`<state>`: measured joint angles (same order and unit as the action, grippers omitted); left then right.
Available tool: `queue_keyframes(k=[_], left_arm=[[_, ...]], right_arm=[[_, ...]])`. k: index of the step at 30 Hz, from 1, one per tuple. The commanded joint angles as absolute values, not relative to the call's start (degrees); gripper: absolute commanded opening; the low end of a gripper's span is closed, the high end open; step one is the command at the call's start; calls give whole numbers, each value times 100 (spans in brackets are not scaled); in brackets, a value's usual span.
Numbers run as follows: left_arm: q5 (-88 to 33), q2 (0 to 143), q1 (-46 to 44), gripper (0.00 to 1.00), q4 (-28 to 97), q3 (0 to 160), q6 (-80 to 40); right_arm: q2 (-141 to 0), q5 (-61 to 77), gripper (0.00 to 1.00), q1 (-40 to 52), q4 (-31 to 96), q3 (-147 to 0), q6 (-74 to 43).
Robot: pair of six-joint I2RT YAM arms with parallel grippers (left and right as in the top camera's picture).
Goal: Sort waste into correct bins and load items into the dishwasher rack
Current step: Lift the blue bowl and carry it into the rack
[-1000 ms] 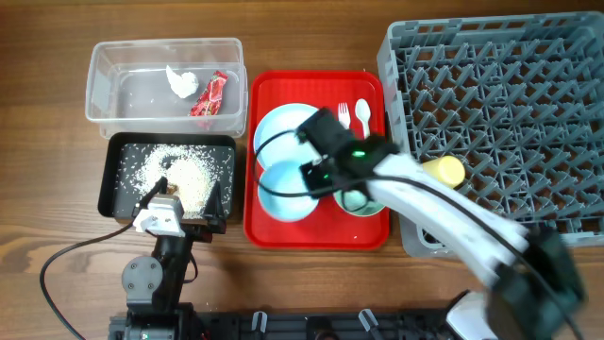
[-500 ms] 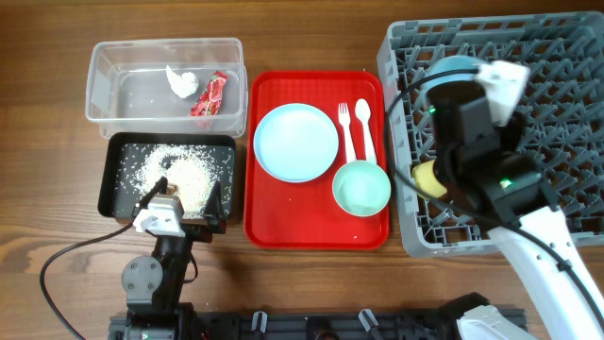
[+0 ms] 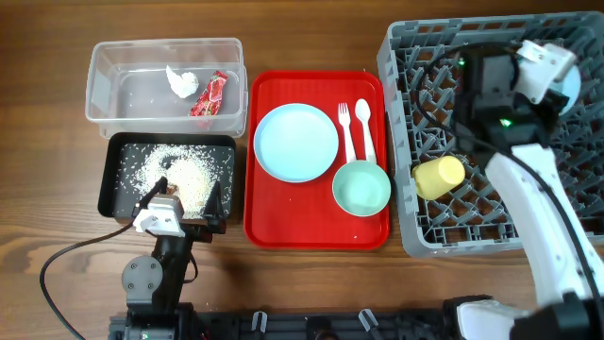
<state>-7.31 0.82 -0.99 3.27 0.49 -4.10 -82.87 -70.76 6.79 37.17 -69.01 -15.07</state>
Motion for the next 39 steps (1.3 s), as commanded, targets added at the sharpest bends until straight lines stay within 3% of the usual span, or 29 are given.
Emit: queue_keyframes(k=[1,12,34,36,39], left_arm=[[-696,38,-51,100,373,32,-342],[-694,38,-51,100,373,32,-342],[-696,38,-51,100,373,32,-342],[-694,38,-51,100,373,32,-342],[-696,38,-51,100,370,32,-342]], right_arm=[[-8849,-7347,4,672,3664,-6952,-1170],[-9992,-7846,4,672,2773,-6947,161],[-10294,-7352,4,1107,3444,-6735,436],[-10291,-7317,8,1153,3527,-6735,436],[-10291,-7170,24,1253,3612,-6737,432]])
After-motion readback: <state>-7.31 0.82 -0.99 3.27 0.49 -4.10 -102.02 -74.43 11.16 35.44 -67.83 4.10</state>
